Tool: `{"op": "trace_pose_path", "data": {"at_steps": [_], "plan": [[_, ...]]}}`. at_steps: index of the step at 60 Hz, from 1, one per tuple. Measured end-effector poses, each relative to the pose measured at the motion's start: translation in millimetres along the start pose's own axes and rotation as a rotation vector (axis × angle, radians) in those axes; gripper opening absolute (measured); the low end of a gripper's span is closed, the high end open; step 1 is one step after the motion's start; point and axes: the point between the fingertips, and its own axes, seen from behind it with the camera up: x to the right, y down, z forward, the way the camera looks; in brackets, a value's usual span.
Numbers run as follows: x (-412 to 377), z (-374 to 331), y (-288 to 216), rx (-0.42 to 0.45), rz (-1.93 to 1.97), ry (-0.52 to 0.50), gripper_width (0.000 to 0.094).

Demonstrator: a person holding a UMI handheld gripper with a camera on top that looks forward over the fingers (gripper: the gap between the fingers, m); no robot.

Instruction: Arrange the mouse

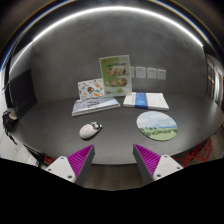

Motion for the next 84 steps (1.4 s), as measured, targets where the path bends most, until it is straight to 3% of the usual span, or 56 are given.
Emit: {"op": "trace_pose_path", "data": {"at_steps": [11,27,39,56,57,61,64,65,68,73,79,84], "plan": [[-2.5,14.8,20.1,-0.036,-0.093,-0.115,0.0825],[-86.7,82.1,50.8,-0.089,-0.171,-0.298,0.0818],[-112.7,141.3,24.2,-0.073,-0.19,-0.217,0.0817],[-121.2,205.0,-13.2,-0.094,-0.057,-0.015,0.0839],[-122.3,206.6,-14.1,-0.093,-0.054,-0.012,0.0831],[-123.6,212.3,-14.5,-0.09,-0.055,-0.002,0.0543],[-123.1,212.7,-14.5,-0.104,-0.048,0.018,0.0557],[-123.1,212.3,-14.4,-0.109,-0.048,0.023,0.0495],[-125.3,211.4,-15.5,-0.119,-0.062,0.033,0.0461],[-143.3,202.5,-17.4,-0.122,-0.093,-0.027,0.0442],[-153.6,173.4,-56.1,-0.049,-0.095,-0.079,0.0446],[-130.3,143.3,-108.0,0.07,-0.105,-0.076,0.0445]]}}
